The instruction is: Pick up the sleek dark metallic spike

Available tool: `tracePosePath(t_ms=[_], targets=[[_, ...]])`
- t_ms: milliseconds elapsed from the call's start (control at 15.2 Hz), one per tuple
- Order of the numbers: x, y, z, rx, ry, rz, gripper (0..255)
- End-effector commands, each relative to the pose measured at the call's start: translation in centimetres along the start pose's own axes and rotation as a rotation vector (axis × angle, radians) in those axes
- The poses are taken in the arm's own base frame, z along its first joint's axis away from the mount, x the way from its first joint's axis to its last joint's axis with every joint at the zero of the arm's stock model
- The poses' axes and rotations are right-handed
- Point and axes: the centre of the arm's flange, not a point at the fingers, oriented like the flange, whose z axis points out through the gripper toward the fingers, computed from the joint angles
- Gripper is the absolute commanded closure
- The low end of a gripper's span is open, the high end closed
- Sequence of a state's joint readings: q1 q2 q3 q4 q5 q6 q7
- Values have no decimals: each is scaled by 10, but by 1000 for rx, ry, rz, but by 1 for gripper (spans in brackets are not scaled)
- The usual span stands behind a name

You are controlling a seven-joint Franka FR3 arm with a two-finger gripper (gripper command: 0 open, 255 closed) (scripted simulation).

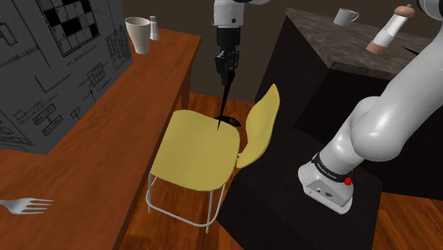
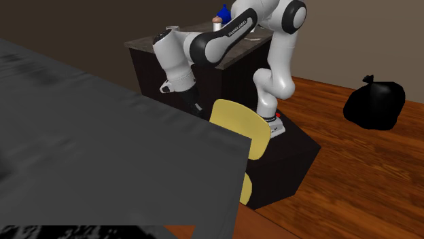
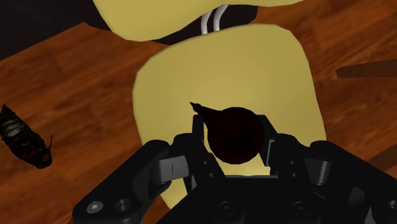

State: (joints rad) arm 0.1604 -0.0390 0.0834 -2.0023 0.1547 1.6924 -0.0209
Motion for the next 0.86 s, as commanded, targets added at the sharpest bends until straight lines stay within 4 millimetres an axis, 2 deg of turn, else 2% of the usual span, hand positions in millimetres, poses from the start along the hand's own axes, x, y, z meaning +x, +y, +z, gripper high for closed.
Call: tracePosePath(t_ms=[0, 660, 792], targets=[[-3, -2, -10, 0, 0, 0, 255], [-17, -9, -60, 0, 0, 0, 255], [-17, -9, -61, 0, 0, 0, 255]])
